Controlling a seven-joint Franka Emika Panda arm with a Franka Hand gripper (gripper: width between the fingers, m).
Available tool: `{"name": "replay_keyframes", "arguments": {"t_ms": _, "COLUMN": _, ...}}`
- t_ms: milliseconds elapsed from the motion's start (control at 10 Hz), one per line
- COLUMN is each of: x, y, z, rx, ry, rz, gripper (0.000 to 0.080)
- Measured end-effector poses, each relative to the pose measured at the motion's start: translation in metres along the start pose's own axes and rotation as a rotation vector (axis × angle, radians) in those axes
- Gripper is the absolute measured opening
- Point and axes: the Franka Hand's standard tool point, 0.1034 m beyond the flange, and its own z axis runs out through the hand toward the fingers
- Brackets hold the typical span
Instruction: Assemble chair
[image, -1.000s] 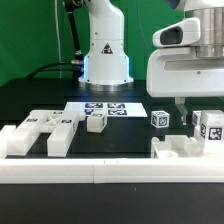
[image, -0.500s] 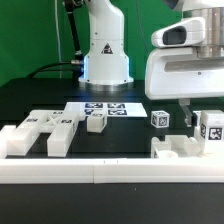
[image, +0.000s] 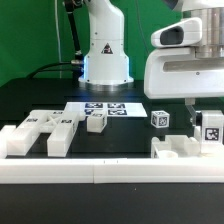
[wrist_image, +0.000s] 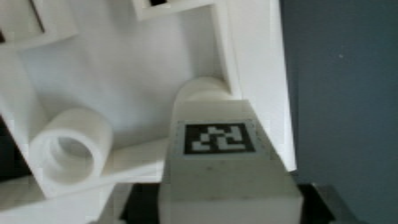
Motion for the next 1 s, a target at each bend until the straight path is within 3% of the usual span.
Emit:
{"name": "replay_keyframes", "arguments": {"t_ms": 600, "x": 0.0001, "y": 0.0026, "z": 0.0004, "rx": 0.002, "ry": -0.005, "rz": 0.744, "gripper": 0.0291}}
{"name": "replay_keyframes", "arguments": {"t_ms": 1000, "x": -0.0011, "y": 0.0014, "z": 0.0011, "rx": -0.006, "ry": -0.013, "rz": 1.041, "gripper": 0.0291}}
